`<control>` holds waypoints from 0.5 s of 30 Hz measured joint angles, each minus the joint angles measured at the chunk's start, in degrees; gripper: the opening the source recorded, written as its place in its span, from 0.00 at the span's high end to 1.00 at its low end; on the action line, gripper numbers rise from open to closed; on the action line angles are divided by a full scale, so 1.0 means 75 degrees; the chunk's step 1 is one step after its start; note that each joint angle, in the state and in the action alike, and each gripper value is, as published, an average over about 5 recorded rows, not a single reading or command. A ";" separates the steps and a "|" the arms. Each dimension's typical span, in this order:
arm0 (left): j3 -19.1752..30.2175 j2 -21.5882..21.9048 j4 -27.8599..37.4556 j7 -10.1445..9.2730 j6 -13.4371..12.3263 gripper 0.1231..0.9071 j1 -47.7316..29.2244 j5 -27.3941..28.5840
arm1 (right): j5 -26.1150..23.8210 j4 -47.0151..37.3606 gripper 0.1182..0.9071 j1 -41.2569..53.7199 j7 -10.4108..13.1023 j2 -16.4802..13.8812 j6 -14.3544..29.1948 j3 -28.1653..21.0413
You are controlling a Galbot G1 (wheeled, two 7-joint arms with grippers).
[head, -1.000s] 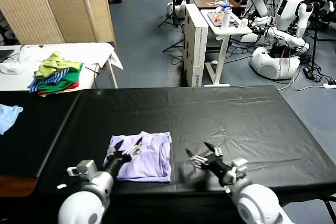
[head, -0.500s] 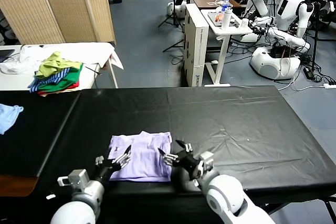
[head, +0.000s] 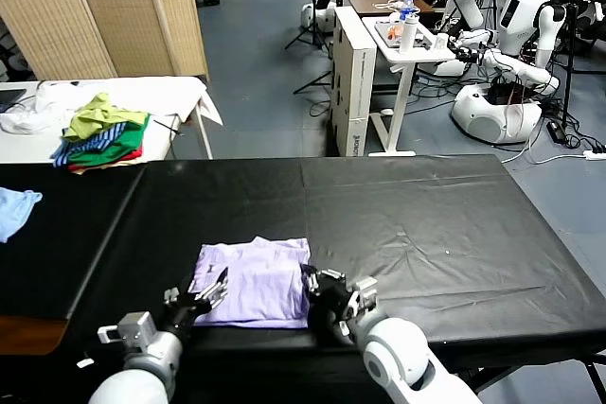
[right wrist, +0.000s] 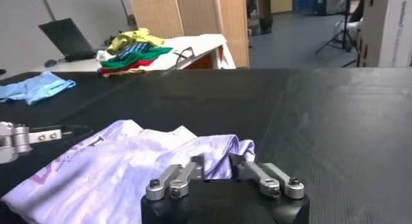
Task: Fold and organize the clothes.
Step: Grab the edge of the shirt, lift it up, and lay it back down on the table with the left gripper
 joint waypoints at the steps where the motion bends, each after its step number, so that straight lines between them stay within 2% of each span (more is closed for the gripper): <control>1: -0.0024 -0.0002 0.0014 0.0005 -0.0005 0.00 0.0002 0.0001 | 0.0002 -0.0003 0.98 0.0003 0.0004 0.0009 -0.0002 0.0020; 5: -0.0133 0.0008 0.0086 0.0104 -0.0043 0.00 0.0002 0.0014 | 0.0090 0.0126 0.97 -0.0054 -0.0031 -0.0066 -0.0003 0.0172; 7: -0.0195 0.0017 0.0138 0.0233 -0.0104 0.00 0.0000 0.0042 | 0.0174 0.0270 0.92 -0.0140 -0.0049 -0.0160 -0.0002 0.0290; 11: -0.0347 0.0037 0.0284 0.0479 -0.0302 0.00 -0.0060 0.0021 | 0.0453 0.0653 0.65 -0.0378 -0.0063 -0.0427 0.0016 0.0637; 15: -0.0581 0.0045 0.0524 0.0811 -0.0619 0.00 -0.0131 -0.0001 | 0.0722 0.1046 0.32 -0.0660 -0.0063 -0.0734 0.0062 0.1082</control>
